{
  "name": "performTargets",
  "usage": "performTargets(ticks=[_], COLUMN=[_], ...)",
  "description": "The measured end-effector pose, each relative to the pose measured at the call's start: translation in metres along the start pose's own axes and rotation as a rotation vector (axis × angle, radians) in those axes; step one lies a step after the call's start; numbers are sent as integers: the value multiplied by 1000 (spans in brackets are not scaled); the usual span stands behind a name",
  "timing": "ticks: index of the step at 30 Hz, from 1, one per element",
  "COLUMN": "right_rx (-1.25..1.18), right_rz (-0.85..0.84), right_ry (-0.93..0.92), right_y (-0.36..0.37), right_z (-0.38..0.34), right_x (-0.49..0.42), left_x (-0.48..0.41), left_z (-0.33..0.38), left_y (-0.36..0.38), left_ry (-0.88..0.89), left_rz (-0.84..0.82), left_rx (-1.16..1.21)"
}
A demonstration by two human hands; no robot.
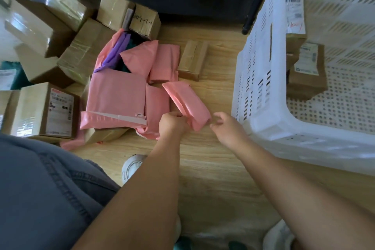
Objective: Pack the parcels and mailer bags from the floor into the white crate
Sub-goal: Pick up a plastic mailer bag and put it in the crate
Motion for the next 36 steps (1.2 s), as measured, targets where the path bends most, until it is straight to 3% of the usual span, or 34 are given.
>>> performTargets(ticks=[11, 16, 23, 28, 32, 34, 36], right_rx=[21, 80, -112, -278, -415, -452, -441], right_rz=[35, 203, 356, 432, 389, 370, 369], right_ry=[-192, -273, -310, -320, -320, -317, -323], right_y=[-21, -42, -69, -84, -85, -84, -87], right_z=[-37, -46, -44, -40, -41, -42, -46], right_x=[65, 92, 109, 116, 120, 121, 126], left_x=[48, 68, 91, 92, 97, 99, 100], left_z=[66, 87, 116, 86, 62, 70, 81], left_y=[-21, -35, -55, -77, -57, -55, -65], left_ry=[170, 262, 398, 213, 8, 45, 96], left_rz=[7, 77, 132, 233, 123, 125, 164], left_rx=[-6, 40, 139, 123, 360, 501, 477])
Point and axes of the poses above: each hand's wrist, its own x-axis away from the middle knuckle, its own y-axis out of the palm, z = x × y, the point moved 10 cm from there along -x, towards the middle knuckle, and after that the axes turned 14 degrees about y, right-handed, at the moved point
